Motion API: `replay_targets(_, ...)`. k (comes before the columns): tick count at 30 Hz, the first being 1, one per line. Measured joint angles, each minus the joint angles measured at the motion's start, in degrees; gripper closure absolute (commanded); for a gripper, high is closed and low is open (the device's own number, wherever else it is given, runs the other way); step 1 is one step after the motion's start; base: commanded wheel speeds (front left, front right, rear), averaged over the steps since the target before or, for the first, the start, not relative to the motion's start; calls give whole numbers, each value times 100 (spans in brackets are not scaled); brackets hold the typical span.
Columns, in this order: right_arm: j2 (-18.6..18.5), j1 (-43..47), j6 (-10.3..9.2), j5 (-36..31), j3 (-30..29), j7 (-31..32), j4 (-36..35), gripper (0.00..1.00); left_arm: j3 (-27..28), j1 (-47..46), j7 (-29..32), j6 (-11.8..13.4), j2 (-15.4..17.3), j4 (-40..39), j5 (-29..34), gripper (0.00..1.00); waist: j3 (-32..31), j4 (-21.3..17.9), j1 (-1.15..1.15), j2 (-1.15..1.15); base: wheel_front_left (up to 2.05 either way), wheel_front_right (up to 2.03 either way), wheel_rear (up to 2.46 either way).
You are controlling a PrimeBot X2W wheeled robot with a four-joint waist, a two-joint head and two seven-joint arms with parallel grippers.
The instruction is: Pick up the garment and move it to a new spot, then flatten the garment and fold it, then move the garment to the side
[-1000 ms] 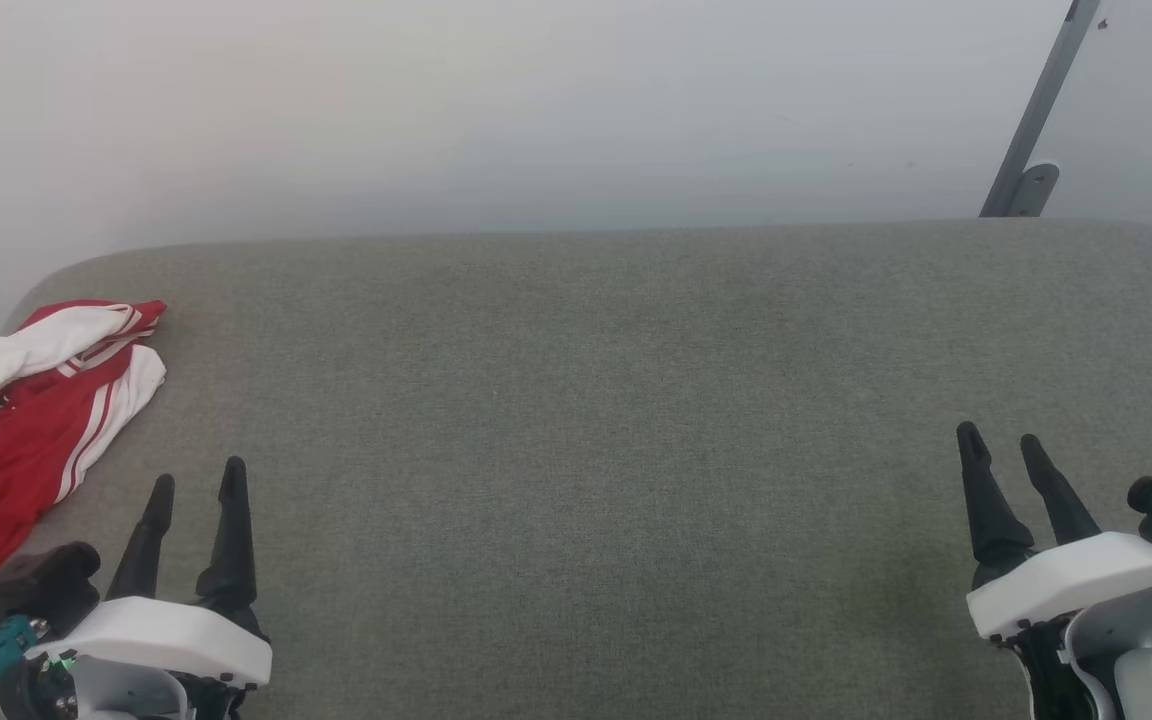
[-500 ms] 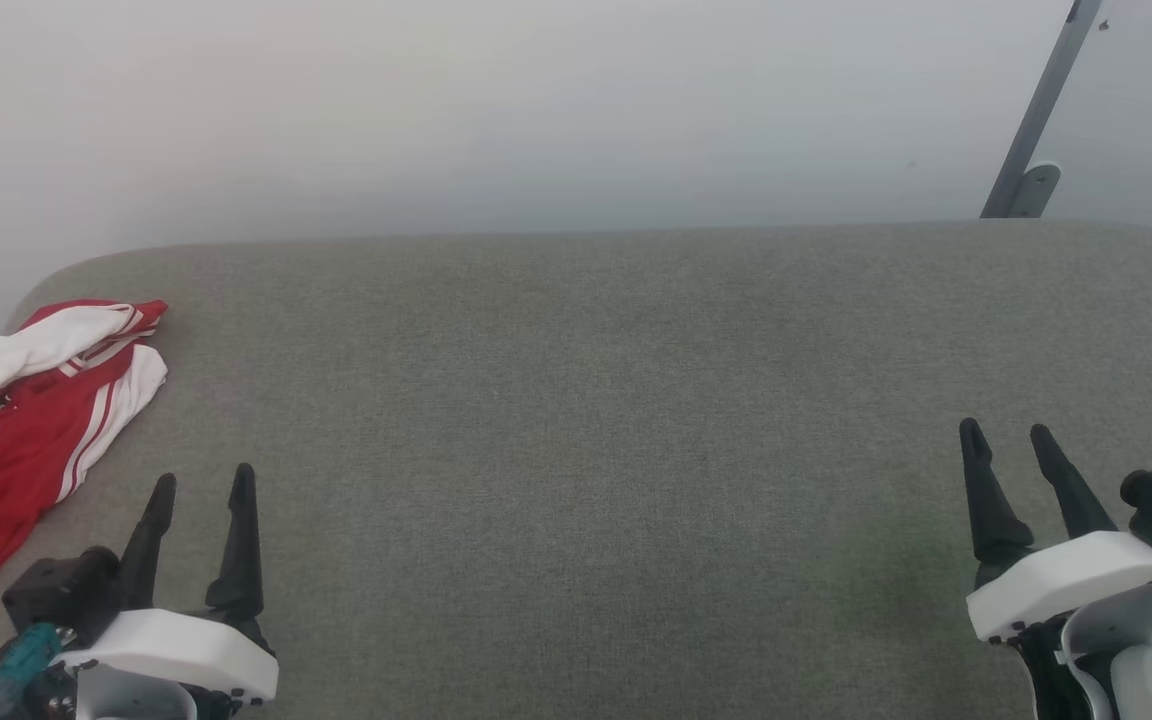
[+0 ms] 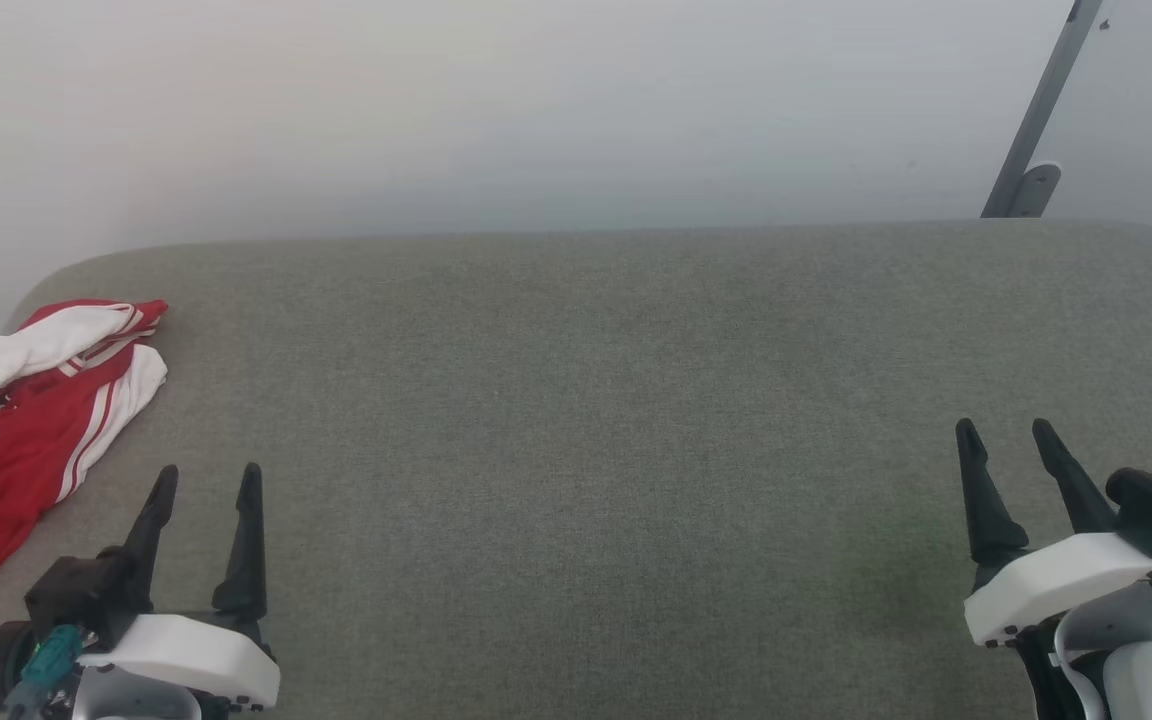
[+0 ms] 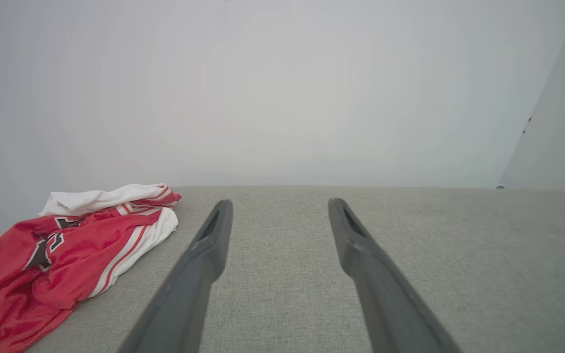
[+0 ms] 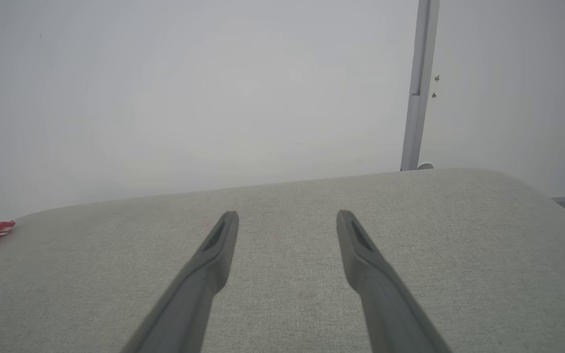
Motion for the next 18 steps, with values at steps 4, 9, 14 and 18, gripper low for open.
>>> replay_targets(4,-9,0,0,-169,5,-33,-10,0,-30,1,-48,-24,15,-15,157,0,-4,-5,0,0,0,0,0)
replay_targets(9,-9,-1,0,-357,3,-80,-20,0,-48,4,-94,-52,42,-60,325,0,-4,-19,0,0,0,0,0)
replay_targets(14,-11,-1,0,-567,0,-118,-29,0,-60,12,-137,-67,62,-77,486,0,-5,-28,0,0,0,0,0)
replay_targets(18,-16,-1,0,-706,-5,-149,-45,0,-64,12,-185,-75,74,-82,605,0,-6,-27,0,0,0,0,0)
